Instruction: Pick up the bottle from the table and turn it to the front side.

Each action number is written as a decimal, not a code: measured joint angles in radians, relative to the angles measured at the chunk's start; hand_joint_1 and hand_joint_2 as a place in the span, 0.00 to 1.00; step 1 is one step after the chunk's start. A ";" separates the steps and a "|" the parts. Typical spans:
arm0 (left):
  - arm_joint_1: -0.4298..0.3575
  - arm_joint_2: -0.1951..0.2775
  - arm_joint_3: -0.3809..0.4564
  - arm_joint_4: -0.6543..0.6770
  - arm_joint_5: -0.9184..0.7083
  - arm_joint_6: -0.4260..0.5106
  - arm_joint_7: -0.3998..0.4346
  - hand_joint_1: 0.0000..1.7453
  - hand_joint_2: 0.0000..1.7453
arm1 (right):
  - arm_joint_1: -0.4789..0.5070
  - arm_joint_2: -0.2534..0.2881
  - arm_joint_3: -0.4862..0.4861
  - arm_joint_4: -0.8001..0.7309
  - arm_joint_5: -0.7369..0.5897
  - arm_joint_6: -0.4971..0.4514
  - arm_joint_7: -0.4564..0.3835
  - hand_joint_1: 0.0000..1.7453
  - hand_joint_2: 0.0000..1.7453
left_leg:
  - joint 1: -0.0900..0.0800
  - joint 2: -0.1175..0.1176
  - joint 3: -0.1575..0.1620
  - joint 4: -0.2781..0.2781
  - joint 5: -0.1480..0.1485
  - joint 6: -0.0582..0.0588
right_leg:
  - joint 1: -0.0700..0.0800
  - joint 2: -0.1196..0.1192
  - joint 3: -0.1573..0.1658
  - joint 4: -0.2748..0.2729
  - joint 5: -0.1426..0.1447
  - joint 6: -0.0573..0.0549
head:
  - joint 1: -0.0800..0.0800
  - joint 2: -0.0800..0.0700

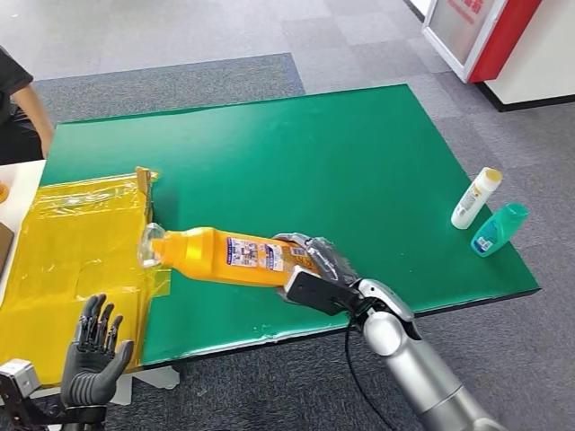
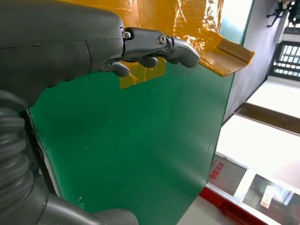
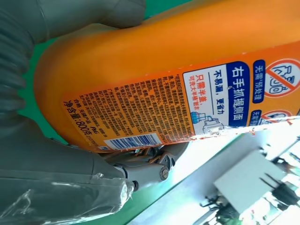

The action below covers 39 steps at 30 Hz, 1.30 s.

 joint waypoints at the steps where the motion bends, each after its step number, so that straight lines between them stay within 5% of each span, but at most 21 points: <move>1: -0.003 0.001 -0.003 -0.004 0.007 -0.006 0.009 0.00 1.00 | 0.012 0.020 -0.002 -0.012 -0.010 0.005 -0.015 1.00 1.00 | 0.000 0.000 0.000 0.000 0.000 0.000 | 0.000 0.000 0.000 0.000 0.000 0.000 | 0.000 0.000; 6: -0.054 0.028 -0.070 -0.020 0.025 0.003 0.043 0.00 1.00 | 0.035 0.107 0.012 -0.011 -0.025 0.010 -0.074 1.00 1.00 | 0.000 0.000 0.000 0.000 0.002 -0.001 | 0.000 -0.001 0.001 0.000 0.001 0.000 | 0.000 0.000; 10: -0.105 0.094 -0.192 -0.029 0.047 0.006 0.055 0.00 1.00 | 0.025 0.150 0.043 0.035 0.001 -0.017 -0.096 1.00 1.00 | 0.000 0.000 0.000 0.000 0.003 -0.002 | 0.000 -0.001 0.000 0.000 0.003 0.000 | 0.000 0.000; 17: -0.173 0.215 -0.409 -0.038 0.082 -0.006 0.052 0.00 1.00 | -0.011 0.193 0.087 0.136 0.063 -0.061 -0.104 1.00 1.00 | 0.000 0.000 0.000 0.000 0.003 -0.002 | 0.000 -0.001 0.000 0.000 0.003 -0.001 | 0.000 0.000; 23: -0.213 0.268 -0.517 -0.062 0.088 0.004 0.062 0.00 1.00 | -0.034 0.210 0.115 0.196 0.075 -0.081 -0.114 1.00 1.00 | 0.000 0.000 0.000 0.000 0.003 -0.002 | 0.000 -0.001 0.000 0.000 0.003 -0.001 | 0.000 0.000; 28: -0.228 0.279 -0.564 -0.082 0.046 0.086 0.033 0.00 1.00 | -0.031 0.218 0.122 0.218 0.090 -0.081 -0.106 1.00 1.00 | 0.000 0.000 0.000 0.000 0.003 -0.002 | 0.000 -0.001 0.000 0.000 0.003 -0.001 | 0.000 0.000; 37: -0.225 0.228 -0.563 -0.191 -0.022 0.143 -0.030 0.00 1.00 | -0.018 0.227 0.120 0.246 0.109 -0.076 -0.086 1.00 1.00 | 0.000 0.000 0.000 0.000 0.003 -0.002 | 0.000 -0.001 0.000 0.000 0.003 -0.001 | 0.000 0.000; 38: -0.224 0.224 -0.562 -0.201 -0.027 0.143 -0.036 0.03 1.00 | -0.017 0.228 0.119 0.249 0.110 -0.076 -0.085 1.00 1.00 | 0.000 0.000 0.000 0.000 0.003 -0.002 | 0.000 -0.001 0.000 0.000 0.003 -0.001 | 0.000 0.000; 39: -0.223 0.220 -0.560 -0.209 -0.032 0.144 -0.041 0.28 1.00 | -0.016 0.228 0.118 0.252 0.110 -0.076 -0.085 1.00 1.00 | 0.000 0.000 0.000 0.000 0.003 -0.002 | 0.000 -0.001 0.000 0.000 0.003 -0.001 | 0.000 0.000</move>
